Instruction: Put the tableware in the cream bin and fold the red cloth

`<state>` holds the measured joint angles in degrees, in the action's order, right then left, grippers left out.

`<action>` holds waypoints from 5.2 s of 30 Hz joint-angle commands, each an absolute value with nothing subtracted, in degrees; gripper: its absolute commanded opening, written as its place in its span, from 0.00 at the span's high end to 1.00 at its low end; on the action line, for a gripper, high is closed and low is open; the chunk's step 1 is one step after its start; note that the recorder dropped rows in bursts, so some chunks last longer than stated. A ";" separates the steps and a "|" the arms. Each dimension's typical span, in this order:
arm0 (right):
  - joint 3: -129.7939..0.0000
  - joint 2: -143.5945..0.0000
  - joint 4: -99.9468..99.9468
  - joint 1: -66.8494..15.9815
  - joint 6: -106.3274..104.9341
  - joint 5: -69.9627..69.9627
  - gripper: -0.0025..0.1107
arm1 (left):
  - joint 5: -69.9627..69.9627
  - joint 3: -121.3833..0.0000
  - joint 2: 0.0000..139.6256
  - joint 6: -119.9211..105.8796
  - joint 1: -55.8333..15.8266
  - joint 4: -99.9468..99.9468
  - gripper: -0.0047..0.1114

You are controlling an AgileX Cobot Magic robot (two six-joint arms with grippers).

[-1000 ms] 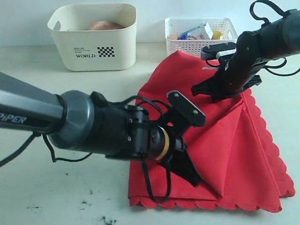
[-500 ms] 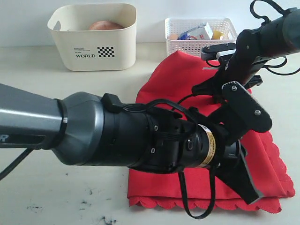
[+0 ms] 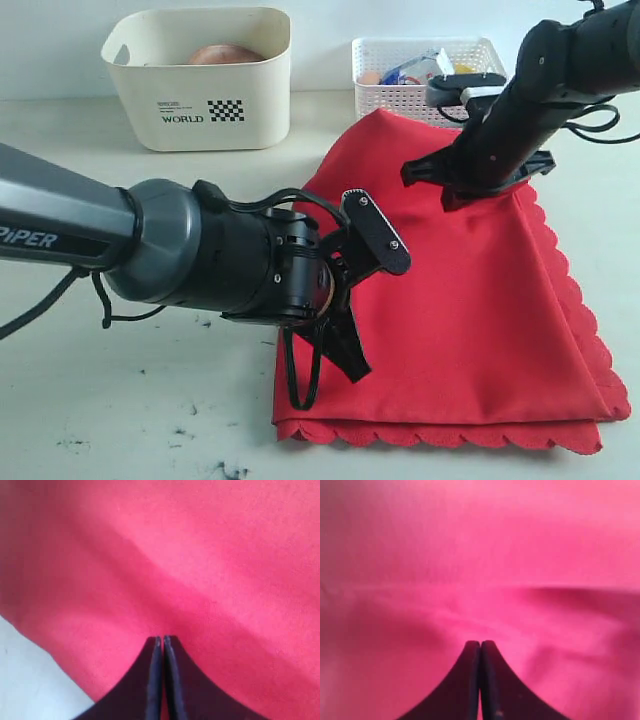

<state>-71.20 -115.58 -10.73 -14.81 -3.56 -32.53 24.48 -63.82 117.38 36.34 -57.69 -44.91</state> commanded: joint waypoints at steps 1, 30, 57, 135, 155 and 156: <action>-71.27 -118.22 -12.02 -14.66 -5.58 -36.45 0.98 | 23.21 -63.36 118.69 34.46 -58.31 -38.99 0.91; -70.13 -120.46 -5.63 -14.66 -1.61 -33.19 0.98 | 25.98 -65.94 114.54 54.45 -56.36 -64.24 0.92; -70.13 -124.27 -5.48 -14.66 -2.52 -31.14 0.98 | 14.46 -75.61 117.36 43.68 -42.08 -47.91 0.92; -52.96 -116.60 0.66 2.56 2.93 -15.00 0.98 | 18.44 -36.54 65.72 56.10 -38.24 -58.74 0.92; -37.60 -102.72 -0.38 15.02 15.05 12.63 0.98 | 19.07 -36.54 66.57 56.10 -38.24 -59.41 0.92; -37.49 -103.27 -0.52 16.58 15.05 12.36 0.98 | 19.07 -36.54 66.57 56.10 -38.24 -59.41 0.92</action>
<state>-39.17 -103.29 0.97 12.65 14.47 9.68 19.03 -36.76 66.29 55.54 -38.34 -59.31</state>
